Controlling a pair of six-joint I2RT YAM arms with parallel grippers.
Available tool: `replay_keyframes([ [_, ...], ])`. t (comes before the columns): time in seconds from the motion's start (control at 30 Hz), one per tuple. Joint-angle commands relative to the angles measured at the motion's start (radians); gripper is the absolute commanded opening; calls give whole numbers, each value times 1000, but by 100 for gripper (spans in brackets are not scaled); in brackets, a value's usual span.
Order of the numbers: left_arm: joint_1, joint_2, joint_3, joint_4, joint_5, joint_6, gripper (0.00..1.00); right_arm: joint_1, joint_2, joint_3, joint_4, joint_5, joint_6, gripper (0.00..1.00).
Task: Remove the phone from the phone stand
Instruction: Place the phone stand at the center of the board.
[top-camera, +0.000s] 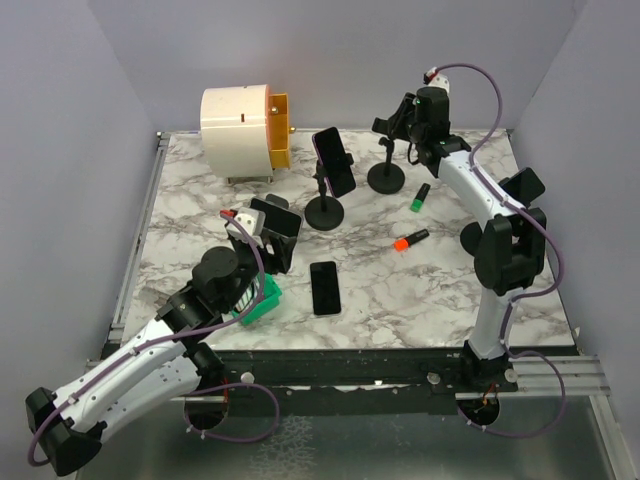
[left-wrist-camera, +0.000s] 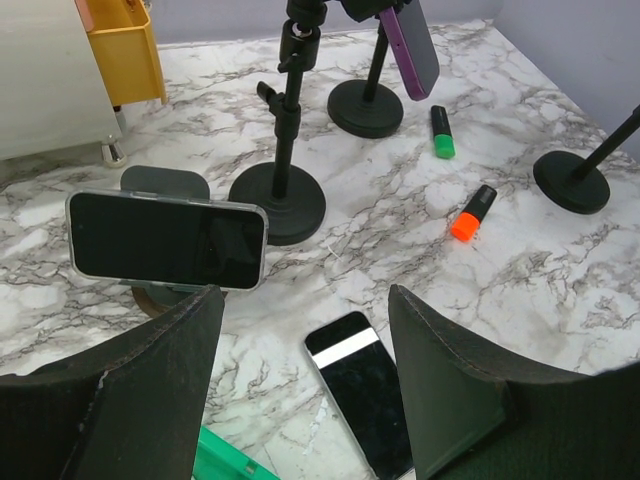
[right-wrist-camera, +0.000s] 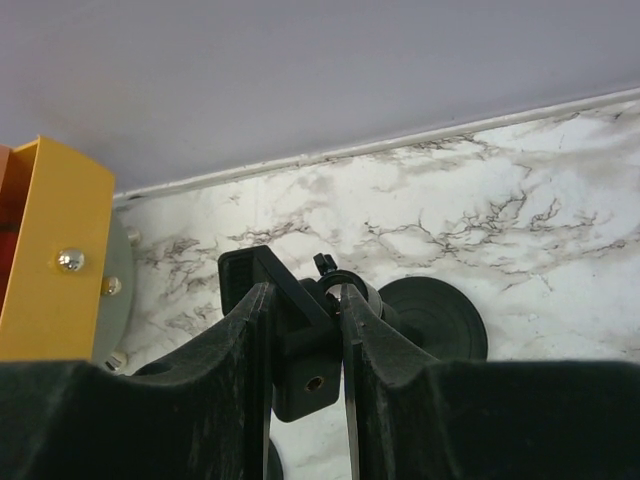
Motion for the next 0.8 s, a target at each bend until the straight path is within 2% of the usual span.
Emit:
replay_keyframes([
  [0.0, 15, -3, 3, 11, 24, -11, 68, -3, -2, 42, 77, -19, -9, 0],
  [0.03, 18, -3, 3, 11, 27, -13, 68, -3, -3, 40, 71, -20, -9, 5],
  [0.2, 24, -10, 2, 15, 39, -17, 68, -3, -24, 17, 49, -14, -12, 56],
  [0.3, 25, -13, 0, 14, 42, -19, 68, -3, -38, 24, 23, 0, -14, 74],
  [0.43, 25, -22, 0, 14, 43, -20, 68, -4, -67, 42, -12, 4, -16, 84],
  [0.57, 25, -33, -4, 17, 48, -22, 68, -4, -117, 62, -60, 54, 2, 90],
  [0.6, 25, -37, -4, 18, 48, -23, 68, -4, -130, 78, -84, 71, 6, 96],
  [0.63, 25, -40, -6, 19, 48, -24, 68, -4, -145, 89, -100, 82, 6, 99],
  [0.77, 25, -50, -11, 25, 49, -27, 68, -3, -257, 74, -120, 78, 20, 100],
])
